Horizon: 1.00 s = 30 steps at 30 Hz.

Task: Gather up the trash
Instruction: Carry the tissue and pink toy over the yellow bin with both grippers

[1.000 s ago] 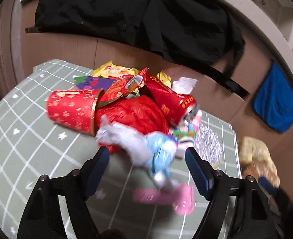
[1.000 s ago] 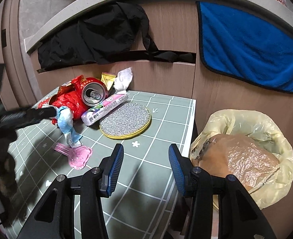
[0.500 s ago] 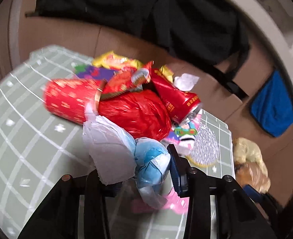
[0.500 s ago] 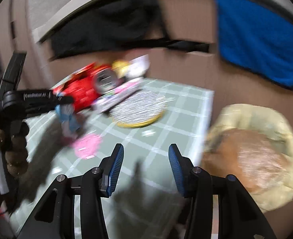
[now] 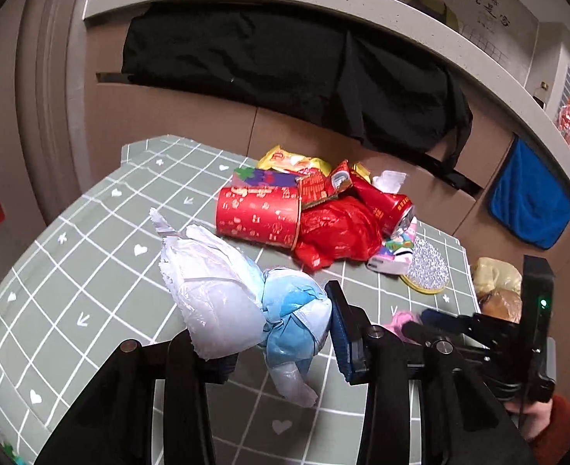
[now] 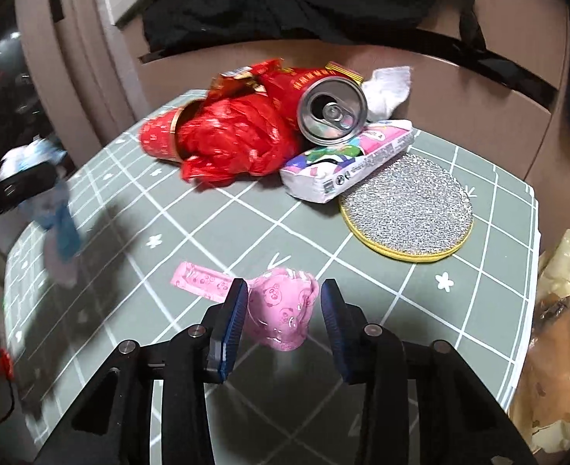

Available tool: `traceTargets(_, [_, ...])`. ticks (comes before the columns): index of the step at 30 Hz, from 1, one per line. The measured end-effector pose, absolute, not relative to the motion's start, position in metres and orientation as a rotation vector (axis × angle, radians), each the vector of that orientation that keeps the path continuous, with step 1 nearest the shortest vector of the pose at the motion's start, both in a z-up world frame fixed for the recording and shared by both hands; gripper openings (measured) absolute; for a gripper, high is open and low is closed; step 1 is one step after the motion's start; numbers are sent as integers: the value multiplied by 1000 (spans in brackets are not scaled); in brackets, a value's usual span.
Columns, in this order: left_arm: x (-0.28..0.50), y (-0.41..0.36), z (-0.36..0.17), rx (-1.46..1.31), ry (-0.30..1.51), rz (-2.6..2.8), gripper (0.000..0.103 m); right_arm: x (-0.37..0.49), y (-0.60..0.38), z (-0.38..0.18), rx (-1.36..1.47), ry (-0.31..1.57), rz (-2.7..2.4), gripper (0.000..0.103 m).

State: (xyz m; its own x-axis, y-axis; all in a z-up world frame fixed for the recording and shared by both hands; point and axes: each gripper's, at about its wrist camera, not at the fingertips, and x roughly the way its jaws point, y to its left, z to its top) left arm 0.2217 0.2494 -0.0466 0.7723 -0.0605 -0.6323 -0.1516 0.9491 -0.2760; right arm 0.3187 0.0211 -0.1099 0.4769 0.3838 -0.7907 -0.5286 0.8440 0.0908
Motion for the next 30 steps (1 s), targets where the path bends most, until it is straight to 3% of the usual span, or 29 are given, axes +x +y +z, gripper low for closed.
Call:
traceTargets(4, [223, 249, -52, -345, 700, 41, 41, 316, 27, -109, -200, 929, 553, 27])
traceTargets(14, [230, 215, -38, -313, 683, 5, 41, 295, -1, -71, -170, 812, 559, 26])
traceTargets(17, [227, 209, -35, -318, 673, -2, 41, 299, -4, -83, -180, 872, 580, 26])
traceTargets(30, [227, 201, -51, -329, 739, -18, 41, 286, -6, -115, -196, 920, 576, 38])
